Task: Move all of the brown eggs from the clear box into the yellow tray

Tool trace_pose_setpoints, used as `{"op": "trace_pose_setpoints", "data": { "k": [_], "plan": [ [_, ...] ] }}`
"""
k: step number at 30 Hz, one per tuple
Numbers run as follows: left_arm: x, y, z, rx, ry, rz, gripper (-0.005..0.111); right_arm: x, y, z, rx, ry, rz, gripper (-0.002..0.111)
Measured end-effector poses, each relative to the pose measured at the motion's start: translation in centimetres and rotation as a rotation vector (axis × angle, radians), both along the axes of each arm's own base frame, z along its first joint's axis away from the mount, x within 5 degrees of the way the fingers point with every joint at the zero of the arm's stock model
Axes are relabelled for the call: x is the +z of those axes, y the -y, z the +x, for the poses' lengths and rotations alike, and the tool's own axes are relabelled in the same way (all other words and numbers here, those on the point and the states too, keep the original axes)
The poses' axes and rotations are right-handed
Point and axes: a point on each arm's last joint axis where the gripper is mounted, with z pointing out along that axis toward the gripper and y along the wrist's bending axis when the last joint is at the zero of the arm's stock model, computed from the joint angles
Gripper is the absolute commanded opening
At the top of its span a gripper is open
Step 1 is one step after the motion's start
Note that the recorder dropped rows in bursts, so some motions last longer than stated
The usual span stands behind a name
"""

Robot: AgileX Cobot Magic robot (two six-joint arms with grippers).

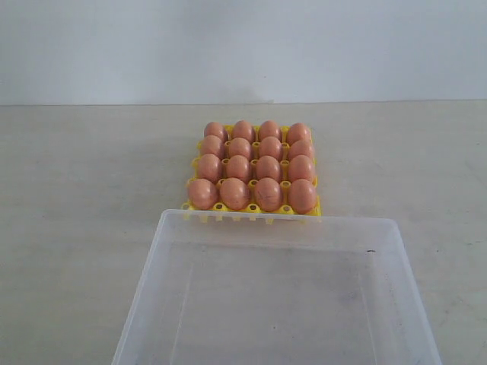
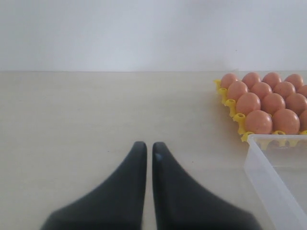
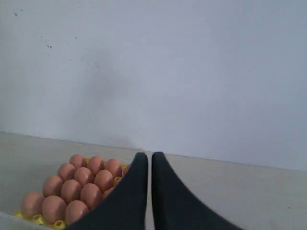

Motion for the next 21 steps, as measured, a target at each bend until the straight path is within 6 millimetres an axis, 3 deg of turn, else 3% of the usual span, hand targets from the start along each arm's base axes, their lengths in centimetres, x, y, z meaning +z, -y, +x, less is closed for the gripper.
{"op": "trace_pose_setpoints", "data": {
  "k": [1,3,21],
  "plan": [
    [0.0,0.0,0.0,0.0,0.0,0.0,0.004,-1.1,0.1,-1.0,0.002,0.09,0.035,0.0],
    [0.0,0.0,0.0,0.0,0.0,0.0,0.004,-1.4,0.2,-1.7,0.004,0.162,0.053,0.0],
    [0.0,0.0,0.0,0.0,0.0,0.0,0.004,-2.3,0.2,-1.4,0.005,0.144,0.062,0.0]
  ]
}}
